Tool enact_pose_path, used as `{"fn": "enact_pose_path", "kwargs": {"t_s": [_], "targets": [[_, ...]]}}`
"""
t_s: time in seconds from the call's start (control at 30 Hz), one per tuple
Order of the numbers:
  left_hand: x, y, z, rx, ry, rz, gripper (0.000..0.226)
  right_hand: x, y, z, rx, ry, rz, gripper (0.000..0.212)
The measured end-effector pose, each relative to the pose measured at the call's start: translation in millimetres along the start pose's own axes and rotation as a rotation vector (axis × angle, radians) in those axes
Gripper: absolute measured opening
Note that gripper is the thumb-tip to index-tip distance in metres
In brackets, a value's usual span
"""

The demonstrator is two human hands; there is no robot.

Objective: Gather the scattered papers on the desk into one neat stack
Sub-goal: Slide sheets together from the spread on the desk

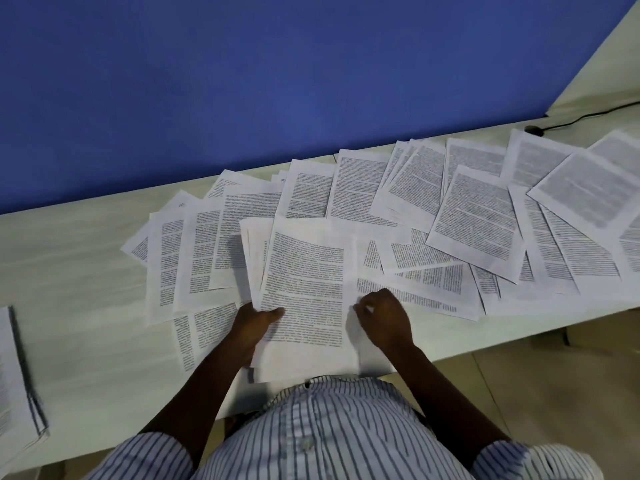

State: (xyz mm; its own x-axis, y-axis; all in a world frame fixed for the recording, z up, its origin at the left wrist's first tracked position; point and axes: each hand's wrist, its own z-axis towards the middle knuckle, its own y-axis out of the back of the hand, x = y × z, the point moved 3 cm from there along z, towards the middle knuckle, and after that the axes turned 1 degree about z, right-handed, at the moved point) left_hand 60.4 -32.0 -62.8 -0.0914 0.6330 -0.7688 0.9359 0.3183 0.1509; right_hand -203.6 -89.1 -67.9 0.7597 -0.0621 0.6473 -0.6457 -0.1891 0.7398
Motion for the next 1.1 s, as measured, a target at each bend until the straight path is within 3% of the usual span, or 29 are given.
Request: {"fn": "enact_pose_path", "kwargs": {"t_s": [0.1, 0.17, 0.3, 0.37, 0.47, 0.7, 0.93, 1.1], "targets": [[-1.2, 18.1, 5.6, -0.029, -0.006, -0.03, 0.04, -12.3, 18.2, 7.5, -0.122, -0.044, 0.01, 0.019], [-2.3, 28.8, 8.2, -0.041, -0.007, -0.045, 0.04, -17.8, 27.4, 17.2, -0.156, -0.041, -0.115, 0.03], [0.9, 42.7, 15.3, -0.089, 0.005, -0.064, 0.042, -22.0, 40.5, 48.0, -0.1, 0.021, -0.39, 0.064], [3.0, 43.2, 15.4, -0.091, 0.014, -0.075, 0.043, -20.1, 43.7, 61.2, -0.037, 0.082, -0.465, 0.069], [7.7, 40.0, 16.5, -0.091, 0.04, -0.073, 0.041, -14.3, 43.5, 71.0, 0.042, 0.158, -0.485, 0.067], [19.7, 37.5, 21.9, -0.137, 0.086, -0.046, 0.045, -3.6, 19.5, 65.8, 0.037, 0.327, -0.465, 0.075], [11.2, 33.2, 27.5, -0.179, 0.125, -0.148, 0.039, 10.7, 17.7, 84.0, 0.029, 0.329, -0.532, 0.061], [5.3, 30.1, 33.2, -0.192, 0.111, -0.183, 0.031, 19.3, 21.5, 104.3, 0.135, 0.34, -0.614, 0.055]]}}
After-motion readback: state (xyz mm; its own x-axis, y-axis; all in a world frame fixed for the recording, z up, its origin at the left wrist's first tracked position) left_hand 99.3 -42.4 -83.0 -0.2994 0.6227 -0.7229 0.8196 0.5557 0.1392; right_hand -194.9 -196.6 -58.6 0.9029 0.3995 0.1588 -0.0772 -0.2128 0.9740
